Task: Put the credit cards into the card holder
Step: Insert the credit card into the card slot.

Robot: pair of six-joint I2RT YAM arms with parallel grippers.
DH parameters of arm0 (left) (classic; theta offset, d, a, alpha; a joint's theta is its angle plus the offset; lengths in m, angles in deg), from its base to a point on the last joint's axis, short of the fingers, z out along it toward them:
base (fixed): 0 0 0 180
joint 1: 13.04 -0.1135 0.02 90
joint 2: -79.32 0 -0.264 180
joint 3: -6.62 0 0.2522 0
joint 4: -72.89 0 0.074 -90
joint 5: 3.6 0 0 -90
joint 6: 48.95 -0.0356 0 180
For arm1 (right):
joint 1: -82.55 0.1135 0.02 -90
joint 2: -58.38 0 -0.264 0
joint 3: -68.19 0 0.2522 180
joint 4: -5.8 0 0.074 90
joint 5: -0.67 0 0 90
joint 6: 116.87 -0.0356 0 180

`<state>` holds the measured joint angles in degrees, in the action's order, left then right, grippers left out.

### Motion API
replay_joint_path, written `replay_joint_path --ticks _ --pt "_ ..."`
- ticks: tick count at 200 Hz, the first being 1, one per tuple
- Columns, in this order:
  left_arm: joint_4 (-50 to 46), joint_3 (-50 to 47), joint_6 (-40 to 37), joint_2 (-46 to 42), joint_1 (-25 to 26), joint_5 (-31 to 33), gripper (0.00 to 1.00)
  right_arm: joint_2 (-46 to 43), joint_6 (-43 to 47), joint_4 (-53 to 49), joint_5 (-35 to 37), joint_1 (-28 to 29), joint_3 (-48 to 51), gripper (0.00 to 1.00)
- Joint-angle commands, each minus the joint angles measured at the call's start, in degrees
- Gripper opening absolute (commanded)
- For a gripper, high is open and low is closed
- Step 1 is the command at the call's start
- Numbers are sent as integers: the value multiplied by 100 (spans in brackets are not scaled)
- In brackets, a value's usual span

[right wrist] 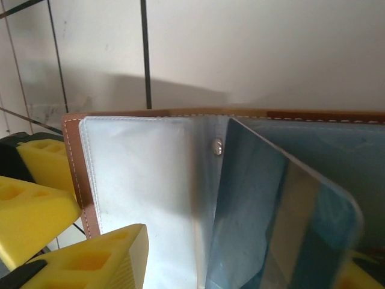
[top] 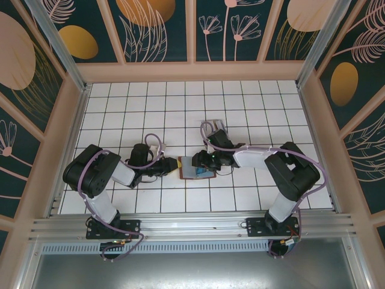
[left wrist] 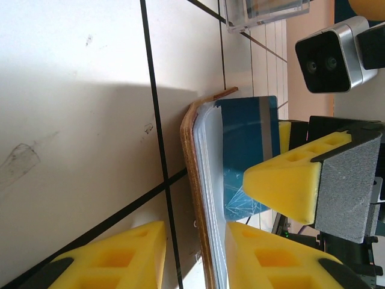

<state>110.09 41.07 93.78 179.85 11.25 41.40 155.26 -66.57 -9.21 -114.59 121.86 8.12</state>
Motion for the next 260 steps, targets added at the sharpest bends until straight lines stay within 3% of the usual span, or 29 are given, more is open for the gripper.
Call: replay_joint_path --ticks 1,60,120,140,161,180,225,260 --pt "-441 -60 -201 99 14 228 33 -177 162 -718 306 -3 -119 48" --pt "-574 -38 -277 85 14 272 23 -367 311 -1123 530 29 -273 42" --pt "-473 -56 -209 46 16 223 26 -840 331 -1133 741 -61 -49 45" --pt "-413 -65 -199 63 11 165 27 -915 359 -1065 696 -136 84 37" --pt "-233 -115 -108 123 22 122 27 -921 365 -857 528 -219 245 21" --pt "-201 -100 -79 167 18 96 28 -870 356 -719 463 -261 377 14" --pt "-201 -101 -79 164 31 45 34 -909 332 -344 271 -377 710 0" --pt "-449 -3 -205 103 144 115 35 -1191 332 161 -212 -587 1093 0"
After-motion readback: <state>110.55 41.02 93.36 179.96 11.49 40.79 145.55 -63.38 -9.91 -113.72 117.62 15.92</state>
